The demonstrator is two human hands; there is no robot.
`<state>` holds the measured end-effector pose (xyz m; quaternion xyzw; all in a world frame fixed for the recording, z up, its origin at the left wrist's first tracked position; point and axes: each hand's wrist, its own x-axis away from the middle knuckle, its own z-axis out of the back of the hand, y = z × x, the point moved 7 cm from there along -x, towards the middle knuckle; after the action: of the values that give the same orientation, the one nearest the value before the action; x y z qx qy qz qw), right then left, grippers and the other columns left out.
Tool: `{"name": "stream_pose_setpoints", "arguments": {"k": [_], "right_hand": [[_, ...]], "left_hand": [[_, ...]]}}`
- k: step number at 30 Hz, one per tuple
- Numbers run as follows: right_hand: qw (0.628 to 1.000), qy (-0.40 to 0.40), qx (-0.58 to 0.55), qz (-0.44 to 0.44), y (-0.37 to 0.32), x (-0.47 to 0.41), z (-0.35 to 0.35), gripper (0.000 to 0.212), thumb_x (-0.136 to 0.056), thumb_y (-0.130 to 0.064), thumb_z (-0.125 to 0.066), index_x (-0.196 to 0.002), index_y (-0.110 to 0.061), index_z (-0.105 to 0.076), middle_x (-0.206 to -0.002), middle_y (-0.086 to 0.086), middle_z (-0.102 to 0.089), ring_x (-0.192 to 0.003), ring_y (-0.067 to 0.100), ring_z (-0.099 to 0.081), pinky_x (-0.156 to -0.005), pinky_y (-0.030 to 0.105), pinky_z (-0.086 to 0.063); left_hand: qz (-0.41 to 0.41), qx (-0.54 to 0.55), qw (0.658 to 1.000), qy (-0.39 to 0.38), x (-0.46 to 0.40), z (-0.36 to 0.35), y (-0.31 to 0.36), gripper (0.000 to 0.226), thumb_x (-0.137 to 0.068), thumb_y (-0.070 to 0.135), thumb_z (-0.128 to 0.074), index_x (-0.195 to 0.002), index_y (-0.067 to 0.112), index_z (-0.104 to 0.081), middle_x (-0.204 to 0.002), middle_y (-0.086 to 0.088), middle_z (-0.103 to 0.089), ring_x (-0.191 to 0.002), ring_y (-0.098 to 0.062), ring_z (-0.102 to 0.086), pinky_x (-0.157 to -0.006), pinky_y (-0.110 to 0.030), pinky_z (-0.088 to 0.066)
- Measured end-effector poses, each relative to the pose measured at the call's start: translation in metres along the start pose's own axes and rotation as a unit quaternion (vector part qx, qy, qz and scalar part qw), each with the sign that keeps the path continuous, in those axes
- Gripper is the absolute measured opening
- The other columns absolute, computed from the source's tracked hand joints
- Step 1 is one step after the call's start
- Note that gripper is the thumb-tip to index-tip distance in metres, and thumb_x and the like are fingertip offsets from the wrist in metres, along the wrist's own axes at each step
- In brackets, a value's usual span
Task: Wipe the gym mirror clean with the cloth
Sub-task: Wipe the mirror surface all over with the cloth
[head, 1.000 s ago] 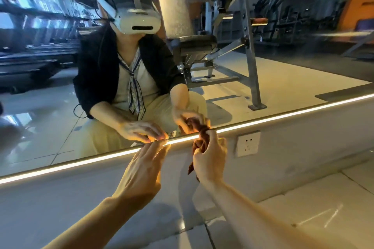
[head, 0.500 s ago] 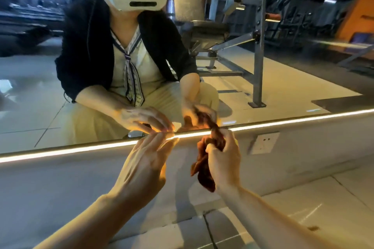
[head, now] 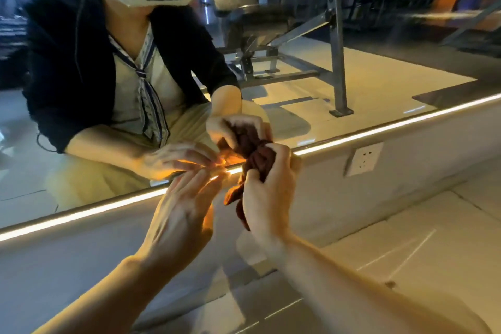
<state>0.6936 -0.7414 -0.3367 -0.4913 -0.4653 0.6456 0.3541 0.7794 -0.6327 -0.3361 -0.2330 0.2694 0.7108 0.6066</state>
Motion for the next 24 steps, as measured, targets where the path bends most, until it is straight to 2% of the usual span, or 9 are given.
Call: {"name": "stream_pose_setpoints", "arguments": {"k": [3, 7, 9, 11, 13, 16, 18, 21, 24], "right_hand": [[0.998, 0.009, -0.051, -0.031, 0.005, -0.009, 0.004, 0.032, -0.072, -0.001, -0.052, -0.083, -0.027, -0.067, -0.104, 0.006, -0.059, -0.092, 0.03, -0.062, -0.083, 0.049, -0.055], [0.99, 0.141, 0.016, -0.026, 0.016, -0.035, 0.036, 0.036, -0.081, 0.009, -0.049, -0.111, -0.006, -0.061, -0.117, 0.011, -0.052, -0.106, 0.032, -0.056, -0.092, 0.047, -0.053], [0.99, 0.126, 0.057, 0.004, 0.015, -0.025, 0.024, 0.042, -0.081, 0.013, -0.051, -0.12, -0.004, -0.057, -0.124, 0.013, -0.049, -0.113, 0.033, -0.051, -0.098, 0.032, -0.047], [0.99, 0.078, 0.103, 0.057, 0.01, 0.003, 0.0, 0.048, -0.078, 0.017, -0.054, -0.121, -0.003, -0.057, -0.127, 0.013, -0.048, -0.113, 0.028, -0.046, -0.089, 0.006, -0.031], [0.985, 0.01, 0.126, 0.119, 0.003, 0.033, -0.027, 0.048, -0.072, 0.019, -0.056, -0.113, -0.004, -0.063, -0.121, 0.005, -0.047, -0.109, 0.024, -0.044, -0.085, -0.001, -0.028], [0.96, -0.05, 0.173, 0.212, -0.013, 0.053, -0.036, 0.042, -0.069, 0.018, -0.065, -0.101, -0.008, -0.071, -0.118, 0.0, -0.048, -0.109, 0.023, -0.048, -0.092, 0.01, -0.04], [0.945, -0.01, 0.216, 0.244, -0.016, 0.05, -0.03, 0.047, -0.07, 0.019, -0.069, -0.107, -0.009, -0.072, -0.13, 0.013, -0.048, -0.119, 0.032, -0.05, -0.099, 0.026, -0.044], [0.951, 0.04, 0.232, 0.199, -0.006, 0.048, -0.022, 0.051, -0.075, 0.019, -0.067, -0.116, -0.011, -0.068, -0.128, 0.021, -0.046, -0.116, 0.04, -0.053, -0.099, 0.035, -0.049], [0.919, -0.132, 0.302, 0.217, 0.001, 0.077, -0.057, 0.042, -0.079, 0.013, -0.062, -0.112, -0.013, -0.066, -0.126, 0.01, -0.04, -0.116, 0.029, -0.045, -0.093, 0.032, -0.049]], "left_hand": [[0.001, 0.004, 1.0, 0.01, 0.007, 0.007, -0.009, 0.051, -0.068, -0.02, -0.057, -0.113, 0.002, -0.071, -0.115, -0.014, -0.068, -0.099, -0.031, -0.061, -0.083, -0.038, -0.046], [0.011, 0.026, 1.0, 0.004, 0.017, 0.011, -0.02, 0.047, -0.069, -0.01, -0.059, -0.11, 0.006, -0.072, -0.114, -0.01, -0.07, -0.102, -0.025, -0.058, -0.087, -0.033, -0.042], [0.008, 0.024, 1.0, 0.001, 0.023, 0.014, -0.022, 0.05, -0.065, -0.015, -0.063, -0.11, 0.005, -0.072, -0.114, -0.011, -0.07, -0.107, -0.023, -0.056, -0.091, -0.029, -0.039], [0.004, 0.02, 1.0, 0.007, 0.027, 0.02, -0.023, 0.053, -0.061, -0.019, -0.067, -0.109, 0.003, -0.073, -0.112, -0.012, -0.071, -0.106, -0.022, -0.054, -0.092, -0.027, -0.038], [0.013, 0.014, 1.0, 0.005, 0.032, 0.025, -0.026, 0.058, -0.056, -0.022, -0.073, -0.109, 0.003, -0.073, -0.11, -0.012, -0.071, -0.104, -0.023, -0.056, -0.091, -0.028, -0.039], [0.025, 0.013, 1.0, -0.006, 0.042, 0.032, -0.034, 0.06, -0.056, -0.021, -0.074, -0.11, 0.005, -0.073, -0.111, -0.012, -0.07, -0.103, -0.026, -0.059, -0.091, -0.03, -0.041], [0.032, 0.009, 0.999, -0.006, 0.049, 0.039, -0.04, 0.057, -0.058, -0.021, -0.075, -0.109, 0.005, -0.073, -0.111, -0.011, -0.071, -0.102, -0.028, -0.064, -0.093, -0.031, -0.046], [0.046, 0.01, 0.999, 0.006, 0.057, 0.049, -0.047, 0.055, -0.058, -0.022, -0.075, -0.107, 0.003, -0.074, -0.11, -0.012, -0.072, -0.1, -0.03, -0.068, -0.092, -0.03, -0.048], [0.062, 0.024, 0.998, 0.002, 0.063, 0.056, -0.053, 0.053, -0.06, -0.02, -0.075, -0.107, 0.005, -0.074, -0.109, -0.011, -0.072, -0.098, -0.031, -0.069, -0.09, -0.034, -0.047]]}}
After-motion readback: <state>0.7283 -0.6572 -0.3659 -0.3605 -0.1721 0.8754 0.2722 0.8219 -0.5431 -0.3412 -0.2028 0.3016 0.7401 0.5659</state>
